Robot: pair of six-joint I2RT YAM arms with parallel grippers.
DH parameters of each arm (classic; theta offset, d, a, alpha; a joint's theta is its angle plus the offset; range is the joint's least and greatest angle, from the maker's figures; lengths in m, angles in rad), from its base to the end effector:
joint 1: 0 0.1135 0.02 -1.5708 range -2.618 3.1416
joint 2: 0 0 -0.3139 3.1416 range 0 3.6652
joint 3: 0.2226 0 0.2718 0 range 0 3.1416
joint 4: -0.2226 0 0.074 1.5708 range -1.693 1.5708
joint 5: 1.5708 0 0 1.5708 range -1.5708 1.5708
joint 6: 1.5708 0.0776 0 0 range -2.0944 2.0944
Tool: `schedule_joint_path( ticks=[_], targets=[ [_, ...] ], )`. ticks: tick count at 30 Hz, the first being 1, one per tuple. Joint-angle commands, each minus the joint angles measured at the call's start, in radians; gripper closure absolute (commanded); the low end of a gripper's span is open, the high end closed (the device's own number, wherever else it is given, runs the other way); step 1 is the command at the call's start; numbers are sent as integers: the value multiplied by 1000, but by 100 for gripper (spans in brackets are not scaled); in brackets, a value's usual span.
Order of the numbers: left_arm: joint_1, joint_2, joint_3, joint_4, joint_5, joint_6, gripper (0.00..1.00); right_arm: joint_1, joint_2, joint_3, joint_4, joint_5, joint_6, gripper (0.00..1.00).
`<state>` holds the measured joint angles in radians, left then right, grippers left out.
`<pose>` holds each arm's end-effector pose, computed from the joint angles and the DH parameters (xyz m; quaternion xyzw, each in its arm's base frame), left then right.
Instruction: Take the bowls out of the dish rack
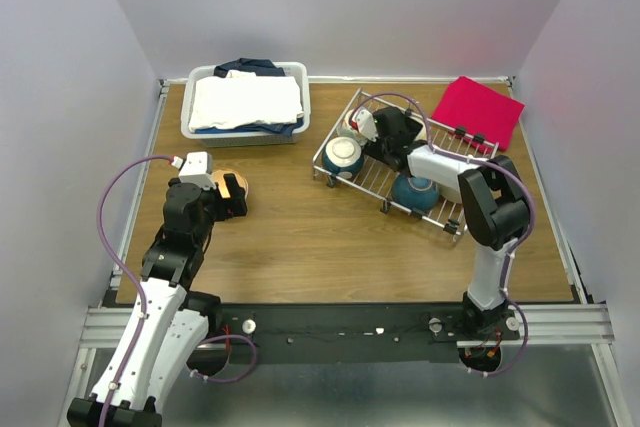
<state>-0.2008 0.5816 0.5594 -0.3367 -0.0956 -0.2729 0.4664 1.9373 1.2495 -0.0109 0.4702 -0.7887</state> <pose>0.1638 -0.0258 0.2869 -0.0568 0.8195 -0.0953 0.5622 0.4490 0.1867 0.1925 -0.4379 0.7713 -0.2743 0.3715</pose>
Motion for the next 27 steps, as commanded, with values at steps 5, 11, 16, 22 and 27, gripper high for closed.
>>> schedule_joint_path(
  ticks=[5, 11, 16, 22, 27],
  targets=[
    [-5, -2, -12, 21, -23, 12, 1, 14, 74, -55, 84, 111, -29, 0],
    [-5, 0, -12, 24, -21, 12, 1, 28, 49, -53, 81, 120, -18, 9],
    [-5, -3, -12, 24, -18, 11, 1, 47, 5, -81, 100, 131, -33, 23],
    [-5, -6, -12, 24, -18, 11, 1, 80, -47, -114, 140, 160, -60, 37],
    [-5, -9, -10, 24, -15, 12, 1, 98, -113, -122, 146, 180, -60, 45]
  ],
)
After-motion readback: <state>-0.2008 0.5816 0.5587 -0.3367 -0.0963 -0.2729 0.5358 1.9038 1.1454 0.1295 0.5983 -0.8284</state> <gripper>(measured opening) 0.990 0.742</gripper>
